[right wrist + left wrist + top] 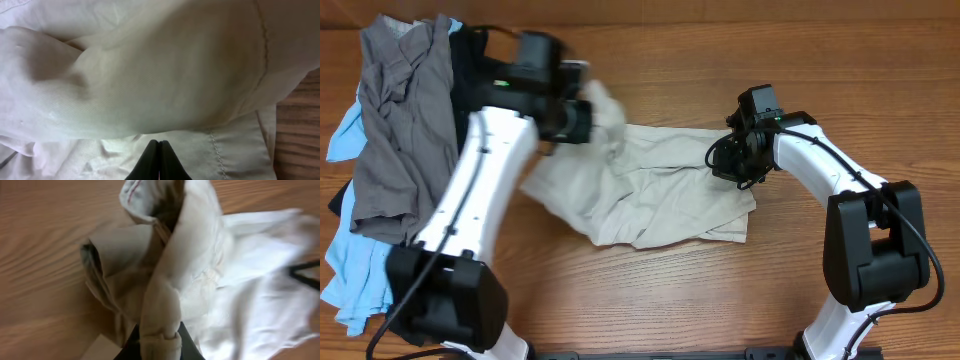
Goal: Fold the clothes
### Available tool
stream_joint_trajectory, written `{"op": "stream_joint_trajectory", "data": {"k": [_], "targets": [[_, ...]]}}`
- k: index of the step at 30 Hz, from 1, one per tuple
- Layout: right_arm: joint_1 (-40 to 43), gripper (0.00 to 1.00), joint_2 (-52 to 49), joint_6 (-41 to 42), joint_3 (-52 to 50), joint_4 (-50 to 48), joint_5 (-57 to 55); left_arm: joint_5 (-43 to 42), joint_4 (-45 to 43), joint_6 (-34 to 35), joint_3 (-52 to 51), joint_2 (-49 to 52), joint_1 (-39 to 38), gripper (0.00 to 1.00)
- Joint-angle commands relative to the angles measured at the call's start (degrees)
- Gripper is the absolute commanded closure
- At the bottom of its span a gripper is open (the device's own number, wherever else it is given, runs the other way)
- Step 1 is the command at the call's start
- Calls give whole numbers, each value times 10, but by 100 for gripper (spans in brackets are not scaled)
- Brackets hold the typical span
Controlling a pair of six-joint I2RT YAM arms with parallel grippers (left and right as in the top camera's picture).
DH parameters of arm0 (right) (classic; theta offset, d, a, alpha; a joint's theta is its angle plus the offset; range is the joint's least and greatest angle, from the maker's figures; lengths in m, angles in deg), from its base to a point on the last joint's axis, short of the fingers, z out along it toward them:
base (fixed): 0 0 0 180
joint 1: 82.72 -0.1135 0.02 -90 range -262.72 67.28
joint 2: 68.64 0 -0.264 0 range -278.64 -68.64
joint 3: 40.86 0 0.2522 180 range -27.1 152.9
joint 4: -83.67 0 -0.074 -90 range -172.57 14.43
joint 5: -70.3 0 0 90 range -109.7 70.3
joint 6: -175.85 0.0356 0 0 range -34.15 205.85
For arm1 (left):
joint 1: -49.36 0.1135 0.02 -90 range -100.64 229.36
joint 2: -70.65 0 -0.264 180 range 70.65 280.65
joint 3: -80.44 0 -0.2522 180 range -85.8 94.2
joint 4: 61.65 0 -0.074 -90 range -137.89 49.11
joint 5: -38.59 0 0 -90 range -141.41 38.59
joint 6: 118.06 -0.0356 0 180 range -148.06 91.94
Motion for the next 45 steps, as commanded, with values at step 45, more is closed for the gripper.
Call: {"op": "stream_joint_trajectory", "data": {"k": [45], "targets": [[-2,96,-4,0,-3,-21,70,69,66,18,36,-127,51,96]]}}
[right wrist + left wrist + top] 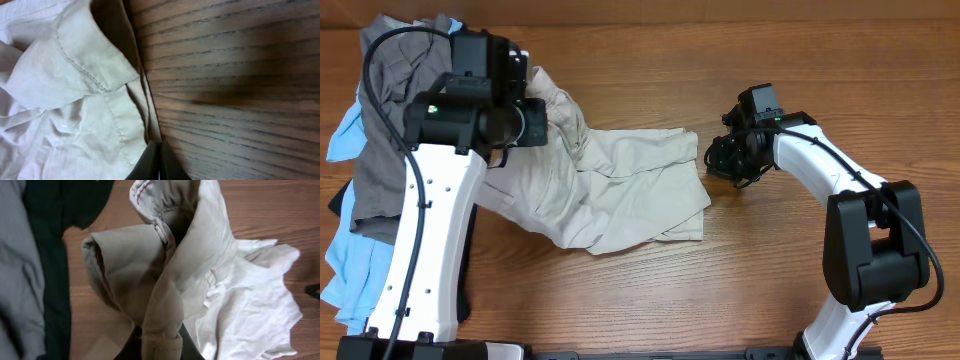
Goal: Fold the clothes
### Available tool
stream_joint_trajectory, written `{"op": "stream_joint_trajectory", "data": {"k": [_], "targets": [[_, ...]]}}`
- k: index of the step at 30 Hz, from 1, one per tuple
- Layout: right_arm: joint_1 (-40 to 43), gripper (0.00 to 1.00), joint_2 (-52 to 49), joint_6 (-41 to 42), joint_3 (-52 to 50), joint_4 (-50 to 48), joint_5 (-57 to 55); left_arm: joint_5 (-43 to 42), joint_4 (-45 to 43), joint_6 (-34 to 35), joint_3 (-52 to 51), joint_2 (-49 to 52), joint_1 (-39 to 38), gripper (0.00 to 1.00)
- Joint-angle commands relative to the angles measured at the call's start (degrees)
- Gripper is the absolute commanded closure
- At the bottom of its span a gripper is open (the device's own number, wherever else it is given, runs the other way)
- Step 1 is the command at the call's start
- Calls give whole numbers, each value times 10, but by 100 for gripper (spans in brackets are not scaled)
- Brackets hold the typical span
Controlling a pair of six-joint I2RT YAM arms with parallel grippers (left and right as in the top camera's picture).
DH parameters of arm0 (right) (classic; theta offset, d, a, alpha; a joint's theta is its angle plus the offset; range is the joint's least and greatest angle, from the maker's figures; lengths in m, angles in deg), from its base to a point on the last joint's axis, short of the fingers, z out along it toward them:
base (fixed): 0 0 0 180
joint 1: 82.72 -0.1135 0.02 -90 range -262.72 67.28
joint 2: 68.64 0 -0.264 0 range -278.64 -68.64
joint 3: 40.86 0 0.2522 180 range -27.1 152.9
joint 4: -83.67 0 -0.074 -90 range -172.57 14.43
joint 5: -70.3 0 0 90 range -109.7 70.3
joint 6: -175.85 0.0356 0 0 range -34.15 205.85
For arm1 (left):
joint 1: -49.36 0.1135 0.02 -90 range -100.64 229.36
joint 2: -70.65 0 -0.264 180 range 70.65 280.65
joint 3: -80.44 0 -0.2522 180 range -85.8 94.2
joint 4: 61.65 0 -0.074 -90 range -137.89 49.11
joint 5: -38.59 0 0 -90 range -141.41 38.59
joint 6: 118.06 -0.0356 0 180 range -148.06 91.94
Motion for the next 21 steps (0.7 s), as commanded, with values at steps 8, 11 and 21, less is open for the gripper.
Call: {"op": "stream_joint_trajectory", "data": {"k": [8,11,21], "targets": [[-4,96,-4,-2,-1,-2,27,-27,-83,64,21,76,-125,96],[-8,96,-5,-2,-1,-7,27,-27,-108,83,21,112,-148,96],[-7,96,-15,0,0,-23,27,-52,-231,144,21,223,-252,71]]}}
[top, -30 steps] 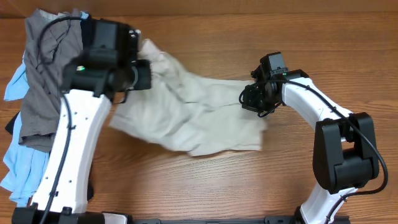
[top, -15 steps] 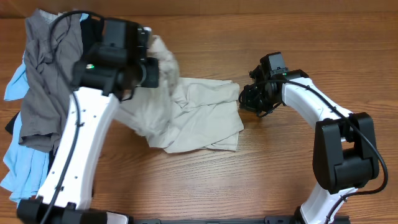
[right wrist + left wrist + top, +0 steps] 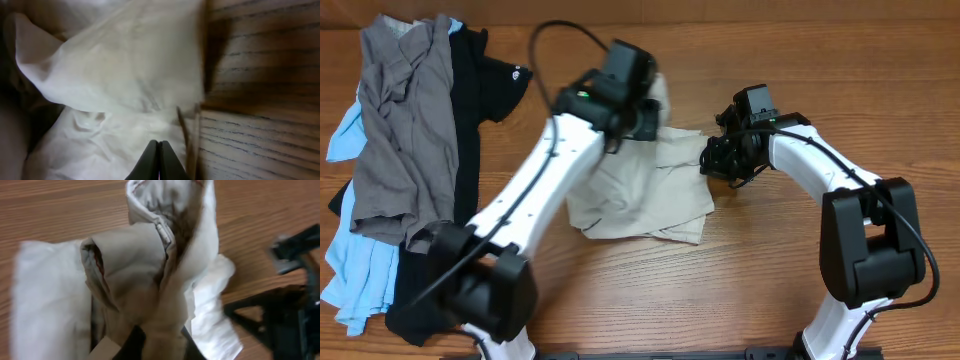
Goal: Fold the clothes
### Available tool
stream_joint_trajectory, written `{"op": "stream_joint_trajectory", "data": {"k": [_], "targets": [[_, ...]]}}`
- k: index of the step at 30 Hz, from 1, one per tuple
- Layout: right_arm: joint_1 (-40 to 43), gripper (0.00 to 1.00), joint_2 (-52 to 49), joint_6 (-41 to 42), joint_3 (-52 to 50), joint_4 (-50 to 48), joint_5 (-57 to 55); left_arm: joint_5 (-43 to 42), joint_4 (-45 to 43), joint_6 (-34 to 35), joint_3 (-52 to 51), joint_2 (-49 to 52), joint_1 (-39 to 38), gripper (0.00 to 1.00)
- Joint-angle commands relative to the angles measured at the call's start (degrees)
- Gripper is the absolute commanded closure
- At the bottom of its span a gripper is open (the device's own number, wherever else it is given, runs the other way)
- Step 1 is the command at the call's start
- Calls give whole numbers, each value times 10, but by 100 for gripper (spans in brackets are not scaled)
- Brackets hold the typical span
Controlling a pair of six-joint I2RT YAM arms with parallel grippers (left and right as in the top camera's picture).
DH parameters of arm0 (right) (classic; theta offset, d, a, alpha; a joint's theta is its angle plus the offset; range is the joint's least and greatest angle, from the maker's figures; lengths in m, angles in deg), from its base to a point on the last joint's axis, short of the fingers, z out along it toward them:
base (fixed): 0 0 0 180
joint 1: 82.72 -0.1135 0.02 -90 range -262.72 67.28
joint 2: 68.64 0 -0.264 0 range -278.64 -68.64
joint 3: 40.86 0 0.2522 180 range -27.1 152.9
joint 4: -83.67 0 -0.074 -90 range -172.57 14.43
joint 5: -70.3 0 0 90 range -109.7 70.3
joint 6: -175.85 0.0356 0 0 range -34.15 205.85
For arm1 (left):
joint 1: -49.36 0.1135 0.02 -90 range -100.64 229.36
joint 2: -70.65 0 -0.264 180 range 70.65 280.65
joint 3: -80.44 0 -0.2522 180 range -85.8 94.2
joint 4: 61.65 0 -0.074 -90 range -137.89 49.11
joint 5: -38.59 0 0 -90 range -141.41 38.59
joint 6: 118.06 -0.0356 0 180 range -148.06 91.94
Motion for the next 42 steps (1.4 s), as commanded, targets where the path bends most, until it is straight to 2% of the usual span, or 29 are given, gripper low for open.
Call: {"op": "stream_joint_trajectory", "data": {"k": [1,2,3,4,5,8,10,11,12,14,17,18,22,29,33,42], "targets": [[5,96,-3,0,1,-5,9,-41,-34,34,16,40,-41,63],[14,96,0,-1,6,-3,18,-40,-43,34,16,52,-51,46],[24,96,5,0,13,5,24,-36,-45,34,16,58,-55,22],[33,96,12,0,21,11,32,-35,-45,34,16,60,-56,6],[45,95,20,0,29,19,38,-34,-43,34,16,60,-56,0],[88,76,55,-2,60,47,50,-40,-43,41,21,54,-47,0],[115,58,79,-9,80,70,52,-51,-39,40,33,48,-41,0],[120,53,84,-16,84,76,56,-51,-37,40,38,46,-39,0],[132,43,94,-18,89,86,56,-50,-25,38,50,38,-34,0],[136,29,98,-35,89,100,59,-49,-4,30,68,25,-24,0],[118,15,92,-75,79,134,59,-26,56,7,103,-9,4,0],[111,13,90,-78,75,136,59,-20,69,2,109,-16,12,0],[67,13,86,-70,40,124,23,10,127,-32,120,-51,51,0],[6,16,86,10,-30,59,-74,71,195,-49,120,-58,104,0],[-31,22,86,49,-70,5,-129,99,204,-49,120,-58,108,0],[-62,41,50,64,-127,-88,-131,115,211,-64,120,-57,108,0]]}}
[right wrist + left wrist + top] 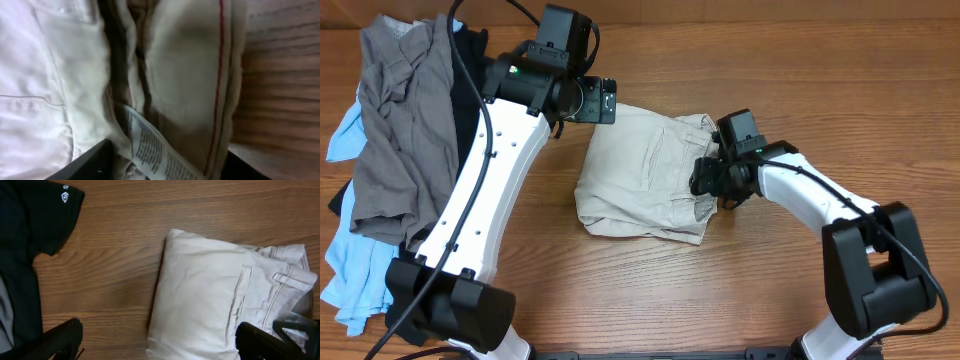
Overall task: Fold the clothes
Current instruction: 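Drag the folded shorts with the right gripper to the table's upper right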
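A pair of beige shorts (640, 170) lies folded in a rough rectangle at mid-table, back pocket up. In the left wrist view the shorts (220, 295) lie flat below. My left gripper (595, 100) hovers at their far left corner; the left gripper (160, 345) is wide open and holds nothing. My right gripper (708, 180) is at the shorts' right edge. Seen from the wrist, the right gripper (162, 167) is open, with the red-stitched waistband (200, 75) and a printed care label (155, 150) between its fingers.
A pile of other clothes lies along the table's left side: a grey shirt (400, 120), a black shirt (470, 70) with a small white logo (65, 197), and a light blue garment (345, 130). Bare wood surrounds the shorts.
My left gripper has let go of the shorts' end, opened and moved back left. The shorts now lie folded flat. My right gripper has opened and stands astride the waistband.
The shorts first lay spread out, my left gripper shut on their bunched left end and my right shut at the right end. Then the left had drawn them leftward, then held that end over the right half. Now both grippers are open and the shorts lie folded.
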### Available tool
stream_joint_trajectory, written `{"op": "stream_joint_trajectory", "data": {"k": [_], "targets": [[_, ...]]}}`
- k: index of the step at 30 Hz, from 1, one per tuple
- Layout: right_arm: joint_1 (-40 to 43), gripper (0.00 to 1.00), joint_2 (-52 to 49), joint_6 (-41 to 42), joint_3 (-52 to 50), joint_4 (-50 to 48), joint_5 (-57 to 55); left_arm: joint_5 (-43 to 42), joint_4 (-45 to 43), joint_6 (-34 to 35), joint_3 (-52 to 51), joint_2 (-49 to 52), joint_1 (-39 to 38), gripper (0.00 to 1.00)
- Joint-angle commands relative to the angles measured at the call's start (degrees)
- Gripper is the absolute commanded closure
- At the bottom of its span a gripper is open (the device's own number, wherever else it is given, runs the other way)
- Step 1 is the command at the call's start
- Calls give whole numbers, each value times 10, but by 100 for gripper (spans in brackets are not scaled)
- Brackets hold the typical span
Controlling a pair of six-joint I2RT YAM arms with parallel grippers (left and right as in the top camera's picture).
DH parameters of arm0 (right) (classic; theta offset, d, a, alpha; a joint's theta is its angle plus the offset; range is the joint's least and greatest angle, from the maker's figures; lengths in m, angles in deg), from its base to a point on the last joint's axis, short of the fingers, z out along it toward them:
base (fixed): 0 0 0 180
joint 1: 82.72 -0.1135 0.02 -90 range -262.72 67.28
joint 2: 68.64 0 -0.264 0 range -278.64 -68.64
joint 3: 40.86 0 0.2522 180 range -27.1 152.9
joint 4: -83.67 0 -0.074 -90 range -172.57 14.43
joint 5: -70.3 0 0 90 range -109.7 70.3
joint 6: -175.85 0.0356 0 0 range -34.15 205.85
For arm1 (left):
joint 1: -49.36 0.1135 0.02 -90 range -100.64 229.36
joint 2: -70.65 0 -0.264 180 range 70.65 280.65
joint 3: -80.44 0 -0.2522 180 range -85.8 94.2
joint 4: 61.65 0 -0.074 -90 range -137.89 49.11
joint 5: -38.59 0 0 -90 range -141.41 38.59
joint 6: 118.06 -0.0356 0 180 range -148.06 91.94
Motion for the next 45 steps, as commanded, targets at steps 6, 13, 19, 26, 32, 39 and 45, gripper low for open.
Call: {"op": "stream_joint_trajectory", "data": {"k": [6,13,19,26,32,39,45], "targets": [[-18,71,-49,5,-15,-45,22,33,6,-15,6,0,0,0],[-42,96,-70,8,-13,-74,22,33,6,-15,6,8,0,0],[36,96,-70,56,25,-92,22,34,5,-15,5,14,1,0],[203,96,-70,98,58,-162,50,37,-8,-15,5,14,0,0],[346,96,-70,121,58,-247,50,37,-10,-7,5,14,0,0],[432,96,-71,162,58,-279,7,35,-16,7,5,14,0,0],[440,96,-71,306,57,-319,-160,35,-16,7,5,14,0,0]]}}
